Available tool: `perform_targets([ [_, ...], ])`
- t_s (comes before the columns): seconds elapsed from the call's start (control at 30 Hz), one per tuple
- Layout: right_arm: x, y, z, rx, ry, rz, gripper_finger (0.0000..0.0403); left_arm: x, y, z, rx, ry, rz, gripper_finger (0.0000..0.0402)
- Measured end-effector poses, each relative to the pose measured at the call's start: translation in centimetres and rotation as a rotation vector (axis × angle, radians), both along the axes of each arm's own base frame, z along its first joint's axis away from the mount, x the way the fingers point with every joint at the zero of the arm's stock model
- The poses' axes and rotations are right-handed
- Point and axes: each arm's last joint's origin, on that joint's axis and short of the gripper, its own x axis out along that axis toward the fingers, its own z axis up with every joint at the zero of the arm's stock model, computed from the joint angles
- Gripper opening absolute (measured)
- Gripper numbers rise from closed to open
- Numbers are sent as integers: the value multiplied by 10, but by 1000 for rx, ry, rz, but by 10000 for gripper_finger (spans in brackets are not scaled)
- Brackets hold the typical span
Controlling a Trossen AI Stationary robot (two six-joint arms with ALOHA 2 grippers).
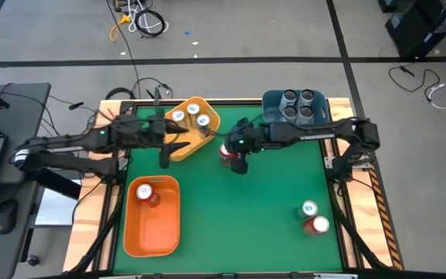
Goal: Sort soda cans
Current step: Put the orange soda can into the orange bin
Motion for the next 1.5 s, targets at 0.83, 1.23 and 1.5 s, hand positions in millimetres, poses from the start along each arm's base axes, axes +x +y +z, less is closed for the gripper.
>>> perform_targets([
  [0.83, 40, 2, -29, 30, 160, 110, 287, -37, -3, 3, -36, 44, 92, 213],
  [1.23, 82, 44, 85, -20, -279, 315, 287, -63, -6, 30, 13, -121, 103, 168],
  [1.5, 129, 59, 95, -40, -305, 427, 287, -84, -7, 53, 75, -112, 173, 82],
])
